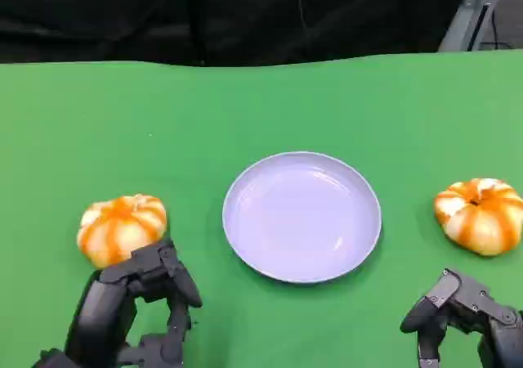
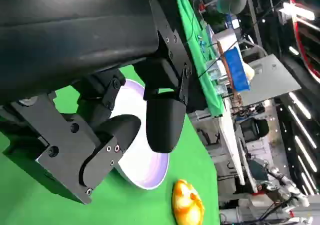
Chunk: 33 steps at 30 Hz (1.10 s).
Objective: Grasp the bread from the table and place it into the plate.
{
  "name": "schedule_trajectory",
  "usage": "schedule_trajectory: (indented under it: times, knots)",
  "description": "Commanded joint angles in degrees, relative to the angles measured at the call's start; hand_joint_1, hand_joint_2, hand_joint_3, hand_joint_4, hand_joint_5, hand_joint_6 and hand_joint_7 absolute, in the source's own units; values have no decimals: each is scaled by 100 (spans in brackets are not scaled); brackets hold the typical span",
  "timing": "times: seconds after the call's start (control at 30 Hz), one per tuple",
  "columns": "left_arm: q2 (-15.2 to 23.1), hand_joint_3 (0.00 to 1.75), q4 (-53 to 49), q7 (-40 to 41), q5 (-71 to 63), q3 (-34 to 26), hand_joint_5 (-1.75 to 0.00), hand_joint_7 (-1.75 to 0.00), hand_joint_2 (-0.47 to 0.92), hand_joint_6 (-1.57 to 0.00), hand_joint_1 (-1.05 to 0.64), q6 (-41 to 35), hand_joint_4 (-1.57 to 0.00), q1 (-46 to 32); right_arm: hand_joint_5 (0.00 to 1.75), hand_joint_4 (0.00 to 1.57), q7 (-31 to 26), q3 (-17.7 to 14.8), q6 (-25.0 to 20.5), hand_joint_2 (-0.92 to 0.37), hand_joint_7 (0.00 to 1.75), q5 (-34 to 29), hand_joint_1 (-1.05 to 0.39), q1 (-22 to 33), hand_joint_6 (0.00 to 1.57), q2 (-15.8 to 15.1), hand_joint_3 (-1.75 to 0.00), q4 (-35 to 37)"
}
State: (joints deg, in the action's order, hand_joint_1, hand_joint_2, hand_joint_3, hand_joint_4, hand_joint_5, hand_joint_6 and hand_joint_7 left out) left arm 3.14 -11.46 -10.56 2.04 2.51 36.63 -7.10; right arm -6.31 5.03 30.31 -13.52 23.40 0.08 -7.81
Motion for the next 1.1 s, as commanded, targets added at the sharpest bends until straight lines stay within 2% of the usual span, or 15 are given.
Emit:
schedule_trajectory:
  times: [0.03,0.5,0.63,0.73,0.77,0.83,0.97,1.03,1.1]
  knots:
    - [85,155,-35,-52,55,-56,-175,-157,26,-83,-7,45,-87,6,175,84,-18,-26,65,-34,146,21,4,42,75,-48,-147,-35]
    - [93,155,-57,-14,24,-84,-174,-156,27,-83,-7,30,-87,34,175,84,-39,-59,38,-35,146,-8,2,22,74,-61,-144,-48]
    - [44,149,32,-81,223,-65,-164,-144,31,-81,-4,-151,-85,14,175,83,-18,-81,53,-35,146,62,1,11,74,-69,-143,-31]
    - [7,134,135,-170,423,-48,-147,-121,37,-77,-5,-335,-78,-25,174,82,1,-83,63,-35,146,70,2,23,74,-88,-144,-28]
    - [19,133,172,-172,427,-55,-145,-119,38,-77,-5,-392,-77,-21,174,82,-3,-84,68,-35,146,56,2,20,74,-90,-144,-30]
    - [71,109,220,-135,328,-84,-133,-102,47,-70,-7,-464,-68,22,174,83,1,-82,62,-35,147,47,2,18,74,-92,-144,-43]
    - [352,83,340,-53,-90,-163,-108,-68,57,-62,-10,-636,-56,227,175,83,-17,-76,16,-35,147,13,2,23,74,-71,-145,-80]
    - [583,57,431,-1,-476,-201,-88,-39,68,-60,-18,-806,-49,361,175,84,-21,-66,29,-34,146,11,2,2,74,-62,-145,-63]
    - [813,31,585,29,-882,-208,-76,-20,80,-56,-29,-1095,-39,462,175,85,-18,-59,20,-34,146,24,1,-3,74,-52,-145,-64]
